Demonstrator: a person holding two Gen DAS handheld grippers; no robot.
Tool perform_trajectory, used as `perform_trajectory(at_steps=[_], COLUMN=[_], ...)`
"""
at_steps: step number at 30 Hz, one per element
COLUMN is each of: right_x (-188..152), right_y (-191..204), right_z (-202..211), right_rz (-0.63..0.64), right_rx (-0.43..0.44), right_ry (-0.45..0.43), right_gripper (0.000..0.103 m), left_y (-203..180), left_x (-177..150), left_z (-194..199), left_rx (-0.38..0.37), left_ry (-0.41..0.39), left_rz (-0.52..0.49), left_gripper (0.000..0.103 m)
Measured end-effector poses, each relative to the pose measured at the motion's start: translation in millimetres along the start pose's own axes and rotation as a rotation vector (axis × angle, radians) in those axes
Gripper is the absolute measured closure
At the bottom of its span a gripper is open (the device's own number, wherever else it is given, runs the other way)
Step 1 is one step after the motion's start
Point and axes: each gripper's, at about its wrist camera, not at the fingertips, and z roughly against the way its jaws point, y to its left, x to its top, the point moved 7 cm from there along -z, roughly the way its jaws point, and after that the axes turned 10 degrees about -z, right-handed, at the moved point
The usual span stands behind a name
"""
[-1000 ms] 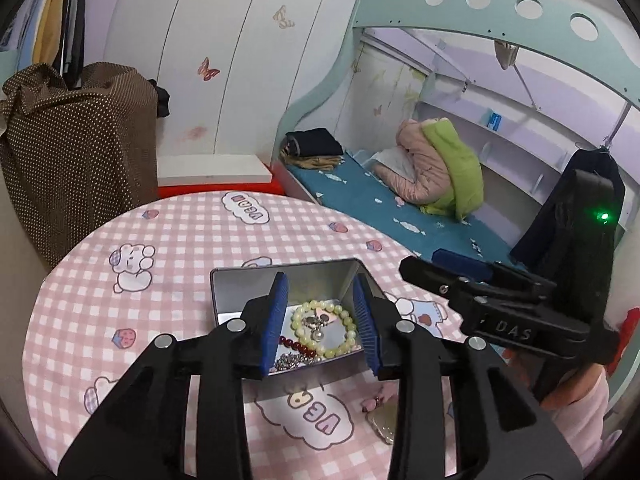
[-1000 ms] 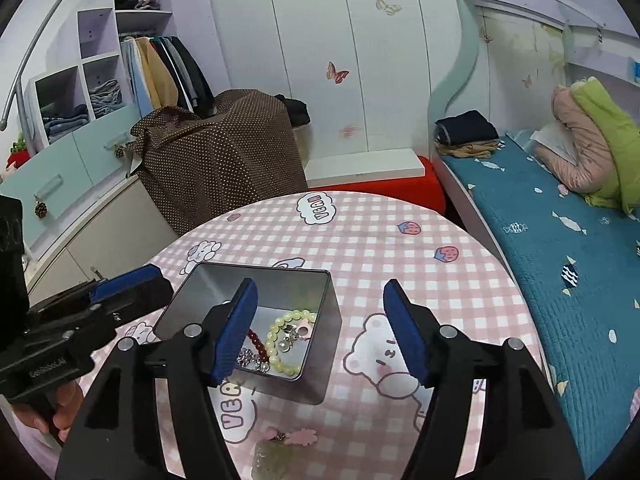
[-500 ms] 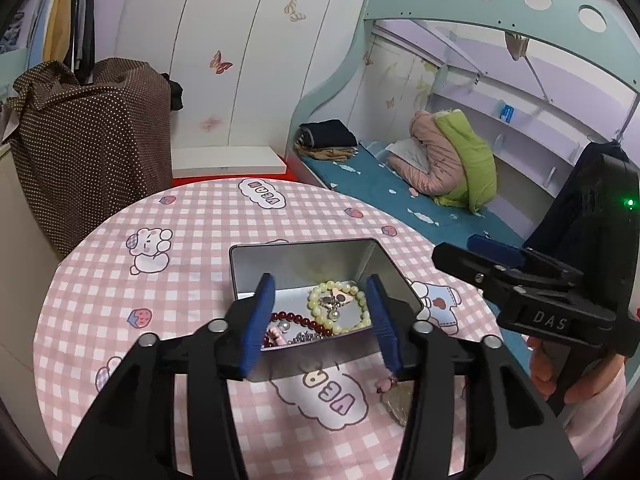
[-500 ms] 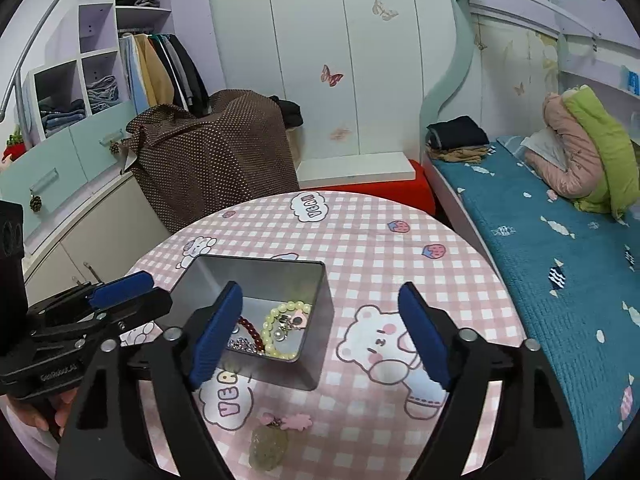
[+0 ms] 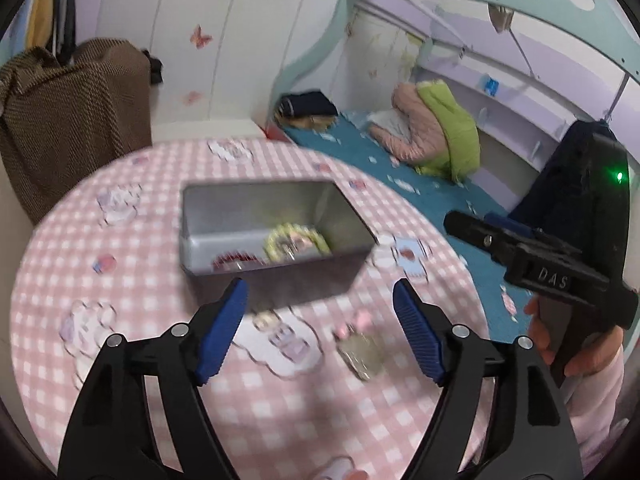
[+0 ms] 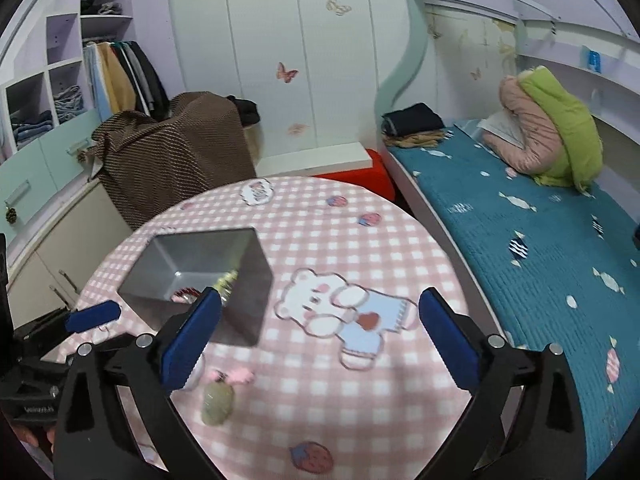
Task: Organize jewelry
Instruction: 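Lower the left tool onto the pale jade pendant and grasp it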
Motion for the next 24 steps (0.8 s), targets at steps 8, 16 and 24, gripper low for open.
perform_trajectory(at_steps=[8, 16, 24], right_x=[-24, -38, -46], right_y=[-21, -29, -22], right_z=[4, -2, -5], right_rz=[-0.013, -0.010, 0.012], right_rx=[-0.017, -0.020, 0.024], right_ry=[0.044, 0.083, 0.092], right_gripper=[0.008, 0.008, 0.008], left_y=[-26, -45, -58], left_x=[-28, -39, -47], left_z=[-25, -44, -62], left_rx=[-0.033, -0.031, 0.010], left_ry=[0.088, 0.143, 0.173], left_rz=[0.026, -0.009, -0.088], left_gripper=[0.024, 0.034, 0.074])
